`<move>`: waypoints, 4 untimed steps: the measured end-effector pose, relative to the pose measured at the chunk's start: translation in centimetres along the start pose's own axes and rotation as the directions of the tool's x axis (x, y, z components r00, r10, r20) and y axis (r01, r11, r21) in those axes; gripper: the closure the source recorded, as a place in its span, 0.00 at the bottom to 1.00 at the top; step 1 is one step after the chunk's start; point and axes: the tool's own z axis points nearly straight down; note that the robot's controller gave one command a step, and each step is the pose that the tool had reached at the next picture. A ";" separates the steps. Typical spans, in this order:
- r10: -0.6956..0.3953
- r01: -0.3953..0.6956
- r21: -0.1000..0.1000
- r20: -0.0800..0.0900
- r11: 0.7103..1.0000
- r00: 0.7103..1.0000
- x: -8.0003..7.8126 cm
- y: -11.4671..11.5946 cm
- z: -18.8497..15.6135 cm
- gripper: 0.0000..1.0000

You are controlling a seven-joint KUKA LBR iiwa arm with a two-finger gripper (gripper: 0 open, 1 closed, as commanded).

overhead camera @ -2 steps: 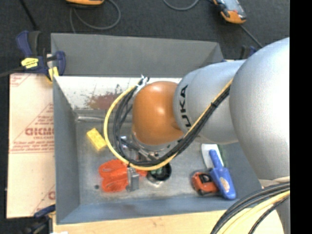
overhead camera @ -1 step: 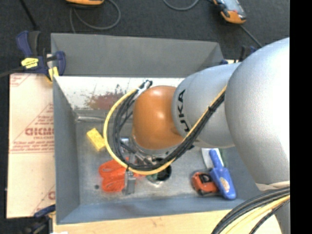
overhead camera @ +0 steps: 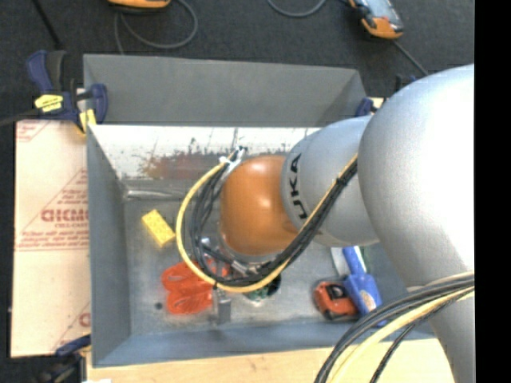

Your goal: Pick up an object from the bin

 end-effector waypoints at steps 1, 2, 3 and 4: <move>0.272 -0.272 -0.002 -0.003 0.962 0.962 1.5 0.3 0.6 1.00; 0.272 -0.272 -0.002 -0.003 0.962 0.962 1.5 0.3 0.6 1.00; 0.272 -0.272 -0.002 -0.004 0.962 0.962 1.5 0.3 0.3 1.00; 0.272 -0.272 -0.003 -0.003 0.962 0.962 1.5 0.3 -0.3 1.00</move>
Offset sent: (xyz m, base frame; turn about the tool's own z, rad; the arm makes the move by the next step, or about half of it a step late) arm 0.0000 0.0000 0.0000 0.0000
